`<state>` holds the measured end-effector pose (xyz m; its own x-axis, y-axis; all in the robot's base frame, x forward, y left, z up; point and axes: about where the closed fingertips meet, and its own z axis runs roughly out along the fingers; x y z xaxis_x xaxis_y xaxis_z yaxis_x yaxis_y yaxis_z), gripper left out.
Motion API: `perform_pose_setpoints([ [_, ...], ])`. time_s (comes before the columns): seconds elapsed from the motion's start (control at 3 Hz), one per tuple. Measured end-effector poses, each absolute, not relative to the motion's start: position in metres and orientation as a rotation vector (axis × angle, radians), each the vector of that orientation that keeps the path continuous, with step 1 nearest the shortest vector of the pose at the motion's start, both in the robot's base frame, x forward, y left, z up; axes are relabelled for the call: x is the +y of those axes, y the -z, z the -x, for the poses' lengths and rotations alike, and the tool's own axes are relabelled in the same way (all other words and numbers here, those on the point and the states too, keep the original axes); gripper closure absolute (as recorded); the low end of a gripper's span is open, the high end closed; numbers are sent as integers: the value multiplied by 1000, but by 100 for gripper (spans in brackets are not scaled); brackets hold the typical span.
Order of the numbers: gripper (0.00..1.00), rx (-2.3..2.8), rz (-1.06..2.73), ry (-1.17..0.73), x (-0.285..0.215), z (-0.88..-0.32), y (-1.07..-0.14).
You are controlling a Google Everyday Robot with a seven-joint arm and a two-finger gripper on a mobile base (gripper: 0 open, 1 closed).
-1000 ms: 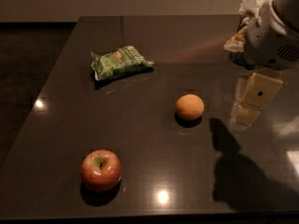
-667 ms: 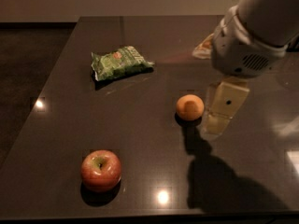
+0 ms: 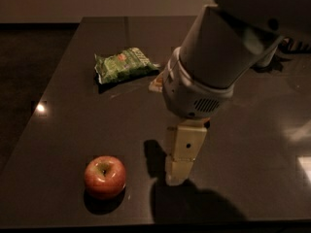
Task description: Move apple near green jalapeno chip bag
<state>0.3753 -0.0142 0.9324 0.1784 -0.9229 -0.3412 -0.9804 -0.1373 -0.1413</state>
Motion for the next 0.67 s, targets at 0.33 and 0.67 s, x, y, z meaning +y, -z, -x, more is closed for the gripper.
perform_pose_setpoints([
  [0.33,0,1713,2216,-285,21,-348,-914],
  [0.67,0,1670,2240,-330,53,-333,-890],
])
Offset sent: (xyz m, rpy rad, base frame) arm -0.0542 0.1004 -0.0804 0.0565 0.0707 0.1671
